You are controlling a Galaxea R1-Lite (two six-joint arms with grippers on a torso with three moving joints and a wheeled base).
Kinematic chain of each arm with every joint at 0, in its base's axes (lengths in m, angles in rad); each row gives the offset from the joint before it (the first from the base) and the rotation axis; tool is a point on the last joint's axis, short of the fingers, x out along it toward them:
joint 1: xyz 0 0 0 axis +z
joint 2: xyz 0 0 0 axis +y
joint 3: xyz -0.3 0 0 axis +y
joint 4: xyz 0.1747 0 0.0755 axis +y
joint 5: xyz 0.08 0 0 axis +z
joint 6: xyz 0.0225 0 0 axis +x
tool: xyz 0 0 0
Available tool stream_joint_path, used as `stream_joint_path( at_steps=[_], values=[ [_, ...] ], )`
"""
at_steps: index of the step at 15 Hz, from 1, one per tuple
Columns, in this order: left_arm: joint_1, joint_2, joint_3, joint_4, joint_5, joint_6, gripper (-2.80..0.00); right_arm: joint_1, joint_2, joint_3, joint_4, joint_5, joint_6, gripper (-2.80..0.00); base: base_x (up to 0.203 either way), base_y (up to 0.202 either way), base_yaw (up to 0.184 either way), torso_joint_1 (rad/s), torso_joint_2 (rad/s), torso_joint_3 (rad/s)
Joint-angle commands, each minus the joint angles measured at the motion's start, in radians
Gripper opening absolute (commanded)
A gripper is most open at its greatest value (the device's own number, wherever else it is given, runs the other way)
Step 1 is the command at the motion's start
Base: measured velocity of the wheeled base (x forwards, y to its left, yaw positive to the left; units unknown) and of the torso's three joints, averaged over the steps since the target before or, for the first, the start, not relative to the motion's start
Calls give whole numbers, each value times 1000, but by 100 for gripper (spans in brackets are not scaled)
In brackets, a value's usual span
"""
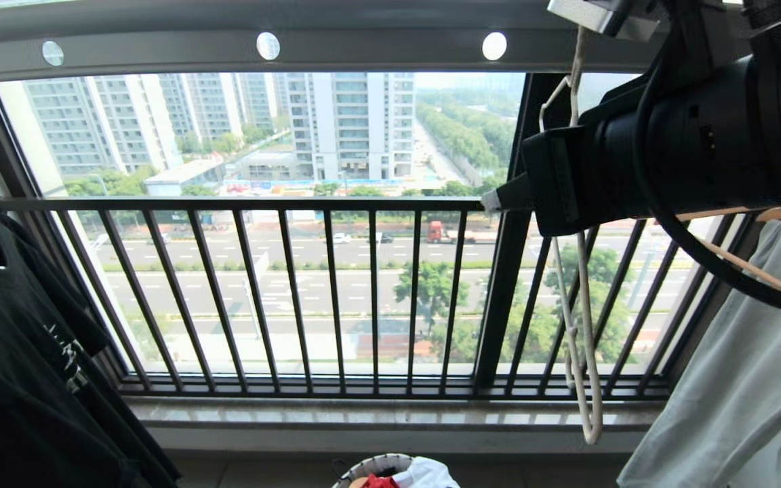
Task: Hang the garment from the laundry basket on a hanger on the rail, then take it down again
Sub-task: Pick up the clothes rack on the clothesline
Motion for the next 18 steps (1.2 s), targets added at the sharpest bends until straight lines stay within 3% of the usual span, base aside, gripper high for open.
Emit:
stream_joint_path(
  at_steps=[1, 4, 8, 10, 12, 15, 18],
  values=[
    [0, 0, 0, 0, 0, 0, -280, 6, -81, 40, 4, 38, 4, -280, 0, 0, 0, 0, 0, 0],
    [0, 0, 0, 0, 0, 0, -280, -18, -202, 148, 2, 238, 23, -280, 0, 0, 0, 0, 0, 0],
    [0, 0, 1, 0, 0, 0, -280, -161, -289, 287, 2, 544, 29, -280, 0, 0, 0, 0, 0, 0],
    [0, 0, 0, 0, 0, 0, -280, -189, -313, 338, 2, 670, 24, -280, 0, 0, 0, 0, 0, 0],
    [0, 0, 0, 0, 0, 0, -280, -191, -332, 416, 2, 750, -24, -280, 0, 0, 0, 0, 0, 0],
    [0, 0, 0, 0, 0, 0, -280, -191, -329, 503, -8, 804, -145, -280, 0, 0, 0, 0, 0, 0],
    [0, 0, 1, 0, 0, 0, -280, -193, -328, 598, -153, 831, -150, -280, 0, 0, 0, 0, 0, 0]
  ],
)
